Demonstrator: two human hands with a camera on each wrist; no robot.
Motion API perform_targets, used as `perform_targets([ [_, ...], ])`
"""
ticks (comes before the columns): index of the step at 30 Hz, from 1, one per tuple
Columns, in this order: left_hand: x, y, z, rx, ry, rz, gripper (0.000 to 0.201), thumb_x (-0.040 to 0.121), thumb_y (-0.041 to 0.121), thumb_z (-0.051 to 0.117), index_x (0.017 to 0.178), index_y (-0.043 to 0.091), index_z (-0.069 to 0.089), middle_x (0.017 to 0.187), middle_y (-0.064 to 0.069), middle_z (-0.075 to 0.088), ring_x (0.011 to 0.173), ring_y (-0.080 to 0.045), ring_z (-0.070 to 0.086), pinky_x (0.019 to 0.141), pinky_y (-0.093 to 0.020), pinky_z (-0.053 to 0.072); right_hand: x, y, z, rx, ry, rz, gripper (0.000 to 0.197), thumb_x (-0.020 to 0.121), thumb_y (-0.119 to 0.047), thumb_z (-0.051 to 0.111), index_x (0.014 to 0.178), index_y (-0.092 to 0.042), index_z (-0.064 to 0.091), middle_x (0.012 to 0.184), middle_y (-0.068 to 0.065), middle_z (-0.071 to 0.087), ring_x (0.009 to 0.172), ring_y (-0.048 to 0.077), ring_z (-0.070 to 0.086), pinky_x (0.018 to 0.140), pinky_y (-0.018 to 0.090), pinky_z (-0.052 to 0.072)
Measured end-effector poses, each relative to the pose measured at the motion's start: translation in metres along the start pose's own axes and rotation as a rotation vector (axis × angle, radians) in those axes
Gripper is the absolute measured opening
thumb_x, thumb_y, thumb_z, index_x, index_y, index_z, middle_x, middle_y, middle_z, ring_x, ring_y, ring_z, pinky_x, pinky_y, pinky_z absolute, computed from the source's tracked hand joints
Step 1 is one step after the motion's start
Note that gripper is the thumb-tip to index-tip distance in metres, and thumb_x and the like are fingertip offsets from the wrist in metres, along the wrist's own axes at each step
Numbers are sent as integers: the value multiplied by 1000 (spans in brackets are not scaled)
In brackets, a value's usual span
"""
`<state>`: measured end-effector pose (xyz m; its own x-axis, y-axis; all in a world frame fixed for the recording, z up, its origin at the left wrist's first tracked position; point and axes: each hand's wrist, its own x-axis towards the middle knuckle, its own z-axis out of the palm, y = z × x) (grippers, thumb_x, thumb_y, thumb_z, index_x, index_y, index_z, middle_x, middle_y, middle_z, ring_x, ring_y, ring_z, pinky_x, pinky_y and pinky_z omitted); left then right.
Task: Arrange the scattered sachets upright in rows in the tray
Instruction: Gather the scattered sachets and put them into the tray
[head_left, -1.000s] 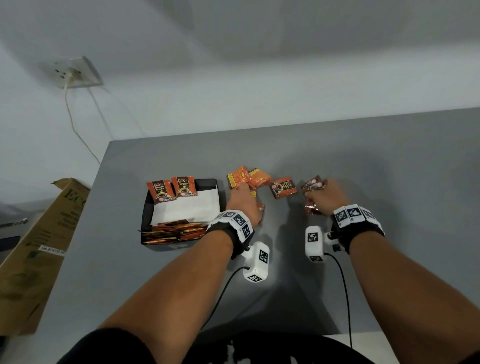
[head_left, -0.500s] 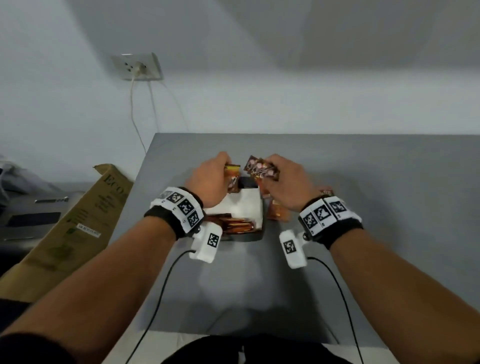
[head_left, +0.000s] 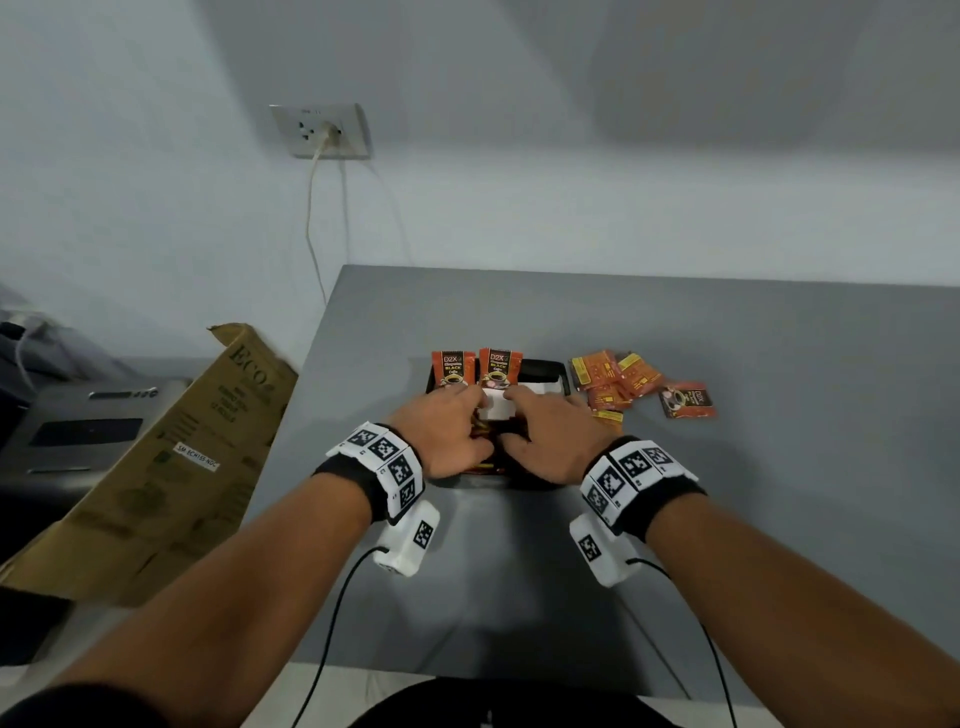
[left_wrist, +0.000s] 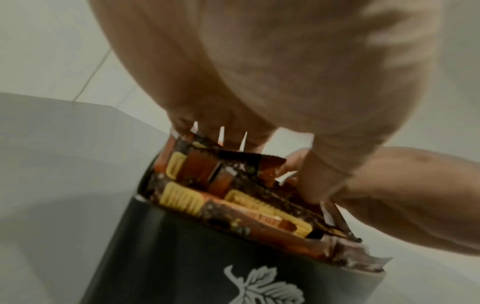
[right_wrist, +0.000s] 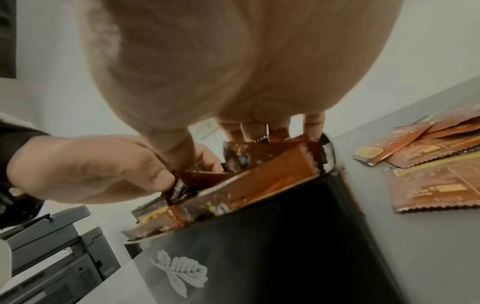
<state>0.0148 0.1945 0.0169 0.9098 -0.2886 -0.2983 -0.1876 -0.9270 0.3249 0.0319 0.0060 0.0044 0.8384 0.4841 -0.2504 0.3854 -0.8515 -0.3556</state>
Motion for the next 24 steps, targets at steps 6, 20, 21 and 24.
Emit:
perform_targets([
  [6, 4, -5, 5, 145, -73, 73, 80, 56, 87, 59, 113, 31, 54, 97, 13, 64, 88, -14, 59, 87, -31, 46, -2, 5, 7, -65, -36, -53, 77, 83, -76, 44, 143, -27, 39, 141, -4, 50, 131, 20, 45, 118, 48, 17],
  [20, -3, -7, 30, 204, 46, 154, 77, 60, 78, 59, 118, 27, 51, 107, 8, 64, 94, -16, 62, 86, -35, 51, -19, 3, 23, -152, 12, -101, 76, 79, -72, 45, 139, -25, 41, 133, -6, 57, 123, 19, 52, 119, 56, 14],
  [21, -4, -7, 33, 198, 64, 162, 82, 61, 77, 59, 123, 25, 50, 113, 6, 63, 100, -18, 61, 91, -36, 50, -20, 4, 25, -155, 14, -107, 80, 78, -73, 43, 141, -24, 39, 136, -5, 55, 125, 19, 51, 119, 56, 13],
  [24, -5, -8, 32, 220, 145, 177, 92, 60, 77, 56, 132, 20, 50, 123, 4, 63, 112, -18, 59, 105, -37, 42, -19, 6, 28, -152, 50, -110, 90, 75, -74, 38, 147, -22, 31, 144, -4, 49, 132, 20, 45, 120, 57, 13],
])
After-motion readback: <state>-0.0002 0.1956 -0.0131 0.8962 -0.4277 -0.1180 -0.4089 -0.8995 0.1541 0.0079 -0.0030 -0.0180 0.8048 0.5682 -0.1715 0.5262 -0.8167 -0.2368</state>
